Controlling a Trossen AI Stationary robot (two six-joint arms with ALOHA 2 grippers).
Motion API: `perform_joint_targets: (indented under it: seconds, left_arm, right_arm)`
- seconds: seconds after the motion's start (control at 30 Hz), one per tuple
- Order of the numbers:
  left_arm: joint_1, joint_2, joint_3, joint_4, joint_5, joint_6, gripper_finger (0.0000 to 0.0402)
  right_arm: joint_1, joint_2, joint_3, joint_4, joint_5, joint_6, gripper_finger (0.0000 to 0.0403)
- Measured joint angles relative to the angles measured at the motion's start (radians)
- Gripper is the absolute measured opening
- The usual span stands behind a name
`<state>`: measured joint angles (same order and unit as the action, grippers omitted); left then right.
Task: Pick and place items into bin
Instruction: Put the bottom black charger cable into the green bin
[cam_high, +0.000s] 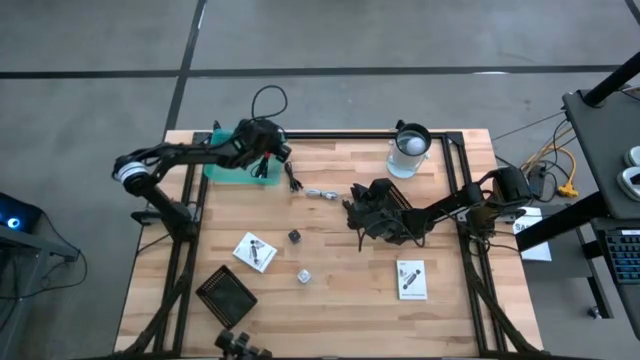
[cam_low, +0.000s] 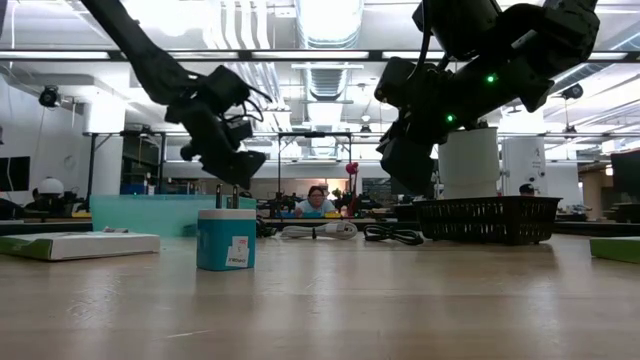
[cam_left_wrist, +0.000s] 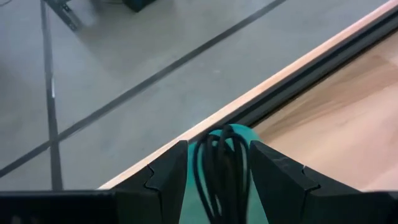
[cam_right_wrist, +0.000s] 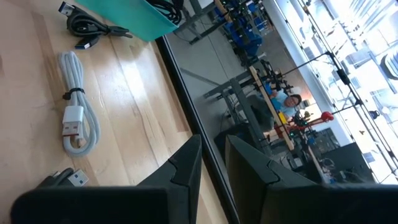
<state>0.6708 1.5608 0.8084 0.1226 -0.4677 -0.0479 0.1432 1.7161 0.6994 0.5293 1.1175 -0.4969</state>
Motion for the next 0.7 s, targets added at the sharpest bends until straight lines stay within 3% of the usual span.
perform_joint_targets:
  seconds: [0.7]
  left_arm:
    - [0.024, 0.014, -0.004, -0.142, -0.034, -0.026, 0.0157]
  right_arm:
    - [0.000, 0.000, 0.000, 0.000, 0.000, 0.000, 0.0061]
